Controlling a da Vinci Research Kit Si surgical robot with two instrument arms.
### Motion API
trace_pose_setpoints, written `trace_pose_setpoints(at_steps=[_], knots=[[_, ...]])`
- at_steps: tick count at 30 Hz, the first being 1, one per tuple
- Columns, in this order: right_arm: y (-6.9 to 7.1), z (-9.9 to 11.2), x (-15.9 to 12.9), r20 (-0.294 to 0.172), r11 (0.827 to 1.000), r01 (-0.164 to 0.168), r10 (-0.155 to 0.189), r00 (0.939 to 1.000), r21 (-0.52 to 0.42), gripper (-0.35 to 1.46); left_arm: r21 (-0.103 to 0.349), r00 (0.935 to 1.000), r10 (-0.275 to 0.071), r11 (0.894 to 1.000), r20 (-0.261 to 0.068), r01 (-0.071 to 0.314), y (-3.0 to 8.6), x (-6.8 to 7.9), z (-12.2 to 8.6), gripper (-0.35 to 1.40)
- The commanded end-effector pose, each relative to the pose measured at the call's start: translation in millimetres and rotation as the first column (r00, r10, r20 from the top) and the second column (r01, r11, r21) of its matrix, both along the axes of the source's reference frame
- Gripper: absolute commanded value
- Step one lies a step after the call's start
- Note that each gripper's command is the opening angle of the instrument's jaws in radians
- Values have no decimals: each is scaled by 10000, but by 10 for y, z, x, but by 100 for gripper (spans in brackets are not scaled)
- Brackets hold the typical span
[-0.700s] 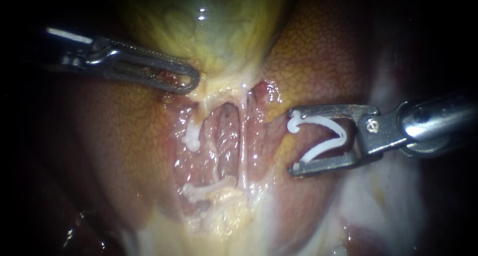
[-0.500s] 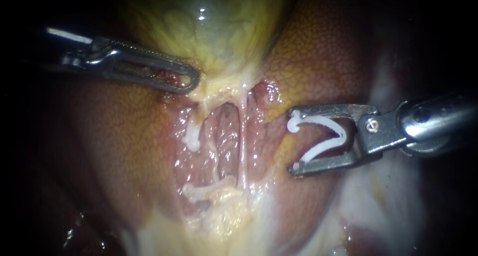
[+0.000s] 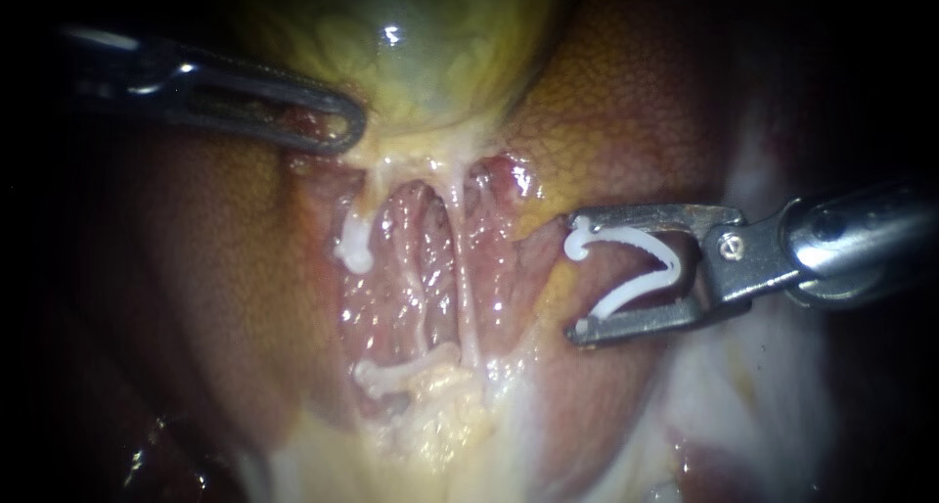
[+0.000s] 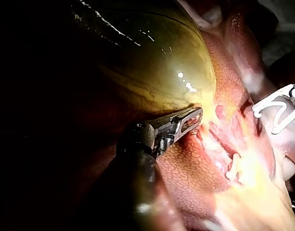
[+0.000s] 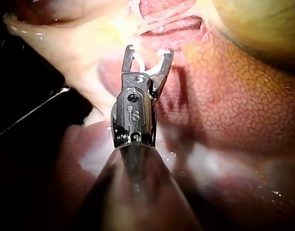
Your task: Clipping first clip right tube
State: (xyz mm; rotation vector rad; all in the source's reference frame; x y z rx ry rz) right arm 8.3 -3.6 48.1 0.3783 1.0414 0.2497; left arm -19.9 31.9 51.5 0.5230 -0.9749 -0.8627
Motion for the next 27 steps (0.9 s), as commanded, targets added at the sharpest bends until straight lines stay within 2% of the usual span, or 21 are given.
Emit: trace_pose_setpoints(at_steps=[1, 5, 11, 17, 19, 27], knots=[[0, 0, 0, -3, 10000, 3, -3, 10000, 0, 50, -20, 10000, -48, 10000, -19, 48, 1, 3, -2, -35], [0, 0, 0, -3, 10000, 3, -3, 10000, 0, 50, -49, 9999, -158, 9999, -5, 158, 4, 14, -8, -35], [0, -1, 2, -59, 10000, 18, -18, 10000, 25, 50, -53, 9998, -189, 9998, 7, 189, 2, 15, -12, -35], [-1, -2, 11, -522, 10000, 62, -58, 9986, 78, 50, -58, 9998, -206, 9998, -5, 206, 0, 14, -12, -35], [0, -2, 16, -782, 9987, -153, 191, 9968, 488, 50, -59, 9998, -212, 9998, -9, 212, -1, 13, -13, -35], [2, 7, 27, -1159, 9880, -270, 450, 9922, 1521, 49, -68, 9997, -248, 9997, -32, 247, -4, 9, -14, -35]])
